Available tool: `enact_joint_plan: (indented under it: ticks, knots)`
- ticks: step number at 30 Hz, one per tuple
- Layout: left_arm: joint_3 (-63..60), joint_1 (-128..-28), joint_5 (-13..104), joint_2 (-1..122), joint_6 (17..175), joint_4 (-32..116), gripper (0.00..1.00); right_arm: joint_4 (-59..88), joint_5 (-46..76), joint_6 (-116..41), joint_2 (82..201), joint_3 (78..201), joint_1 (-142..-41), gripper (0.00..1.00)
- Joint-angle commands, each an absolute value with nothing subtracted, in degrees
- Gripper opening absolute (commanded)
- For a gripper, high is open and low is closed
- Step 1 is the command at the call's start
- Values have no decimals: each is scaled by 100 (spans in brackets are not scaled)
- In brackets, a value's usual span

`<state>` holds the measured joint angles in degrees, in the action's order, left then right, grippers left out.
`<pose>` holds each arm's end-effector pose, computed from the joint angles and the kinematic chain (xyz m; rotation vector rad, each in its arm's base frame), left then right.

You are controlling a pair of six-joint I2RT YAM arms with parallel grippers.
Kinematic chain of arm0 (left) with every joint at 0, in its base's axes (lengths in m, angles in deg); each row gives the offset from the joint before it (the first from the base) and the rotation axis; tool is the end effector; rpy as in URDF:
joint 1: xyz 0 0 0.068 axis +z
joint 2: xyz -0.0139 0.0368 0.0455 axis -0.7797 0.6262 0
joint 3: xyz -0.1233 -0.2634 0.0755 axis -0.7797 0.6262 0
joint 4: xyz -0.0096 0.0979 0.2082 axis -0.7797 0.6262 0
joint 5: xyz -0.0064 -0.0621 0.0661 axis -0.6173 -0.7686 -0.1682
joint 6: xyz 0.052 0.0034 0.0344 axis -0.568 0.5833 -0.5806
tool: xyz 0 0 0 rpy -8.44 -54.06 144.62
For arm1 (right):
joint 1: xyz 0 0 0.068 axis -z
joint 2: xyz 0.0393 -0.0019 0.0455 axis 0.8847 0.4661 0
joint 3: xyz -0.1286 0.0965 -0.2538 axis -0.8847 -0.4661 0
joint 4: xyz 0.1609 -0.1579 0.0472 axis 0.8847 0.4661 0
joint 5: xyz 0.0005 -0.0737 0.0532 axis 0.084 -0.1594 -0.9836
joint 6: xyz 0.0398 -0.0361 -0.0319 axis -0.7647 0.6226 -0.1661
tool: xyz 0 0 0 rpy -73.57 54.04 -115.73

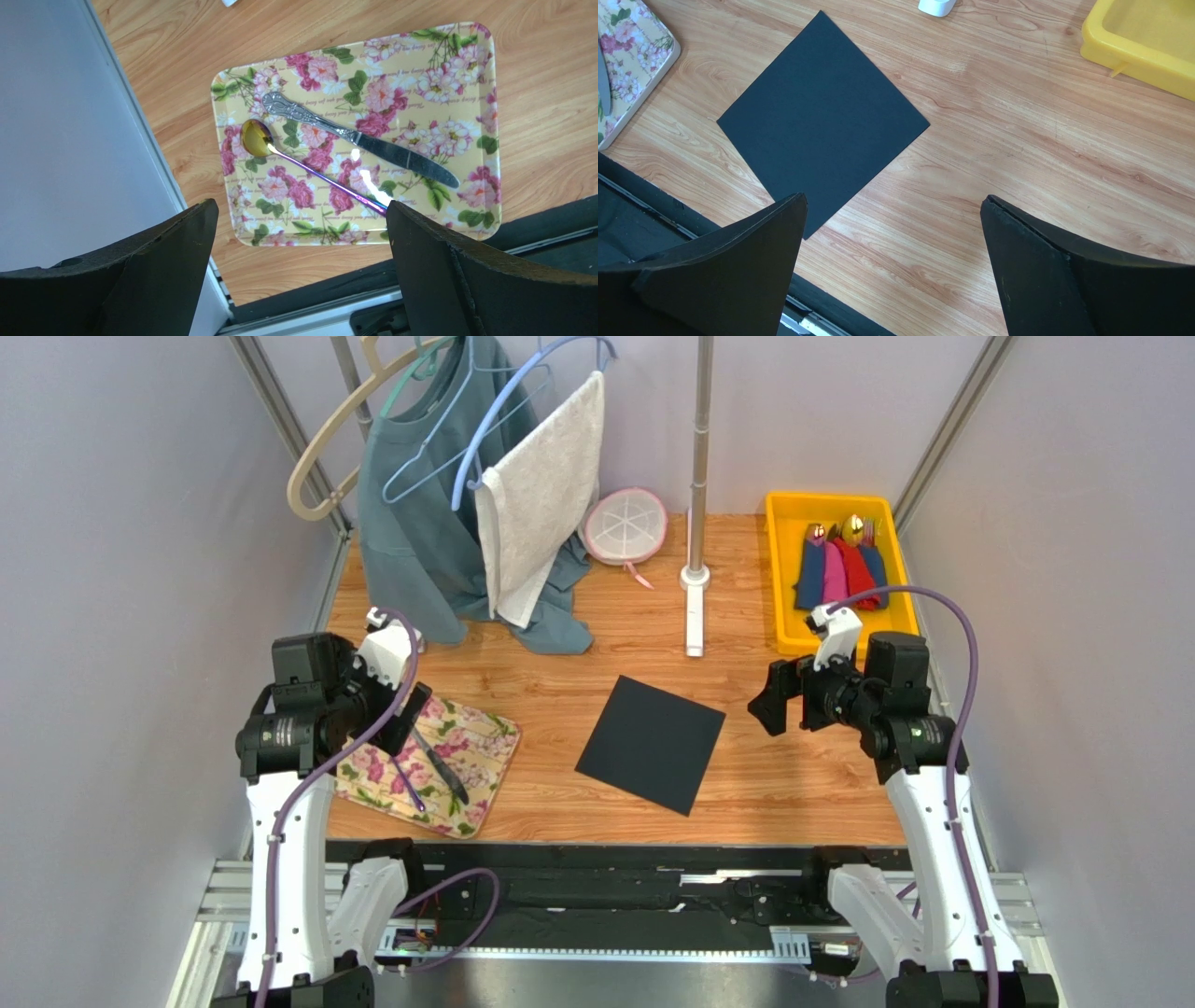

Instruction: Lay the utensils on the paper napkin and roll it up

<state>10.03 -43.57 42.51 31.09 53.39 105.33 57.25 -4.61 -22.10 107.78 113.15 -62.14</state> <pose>0.0900 0.0026 0.3469 0.5653 2.2994 0.0855 0.1192 0.0216 0.3195 -0.4103 2.2019 0.4632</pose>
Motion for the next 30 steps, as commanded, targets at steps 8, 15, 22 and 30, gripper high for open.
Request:
enact_joint_plan:
  ticks: [8,15,22,30]
  knots:
    - [1261,-4517,3634,3514,2380,11028,99,5548,-848,-1875,11276,11402,-6406,100]
    - [1648,-4587,2922,3910,402,11046,96,5645,-664,-1558,11663,11446,-6599,100]
    - [2123,-4692,2922,4454,-1453,10887,91,5435,83,-1031,12093,11349,-7662,100]
    - [1631,-4868,3316,6044,-2615,10984,85,5171,58,-145,12981,11542,-8735,100]
